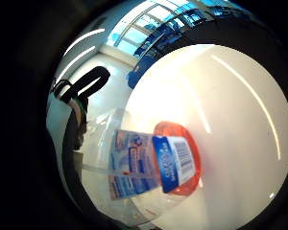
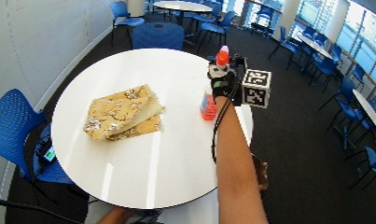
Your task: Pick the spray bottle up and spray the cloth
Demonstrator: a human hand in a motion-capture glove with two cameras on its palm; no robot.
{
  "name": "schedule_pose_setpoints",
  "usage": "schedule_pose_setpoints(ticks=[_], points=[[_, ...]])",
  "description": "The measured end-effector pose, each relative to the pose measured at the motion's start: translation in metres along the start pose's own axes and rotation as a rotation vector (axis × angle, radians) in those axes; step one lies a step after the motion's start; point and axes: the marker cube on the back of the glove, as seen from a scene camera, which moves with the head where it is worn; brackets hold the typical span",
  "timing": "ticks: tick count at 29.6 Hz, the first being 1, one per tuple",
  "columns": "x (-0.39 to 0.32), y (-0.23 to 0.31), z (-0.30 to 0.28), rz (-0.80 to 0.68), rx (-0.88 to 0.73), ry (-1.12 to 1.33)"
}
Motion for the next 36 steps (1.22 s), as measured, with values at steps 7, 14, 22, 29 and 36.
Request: schedule_pose_setpoints(ticks=[7,14,22,29,36], points=[[0.001,0.002,0.000,-0.012,-0.007,0.003],[0.022,0.005,-0.002,0.013,-0.011,-0.009],[0.053,0.010,0.008,0.064,-0.089,-0.024],[0.046,0.020,0.007,0.097,-0.369,0.070],[-0.006,0.032,0.014,0.085,-0.783,0.155]])
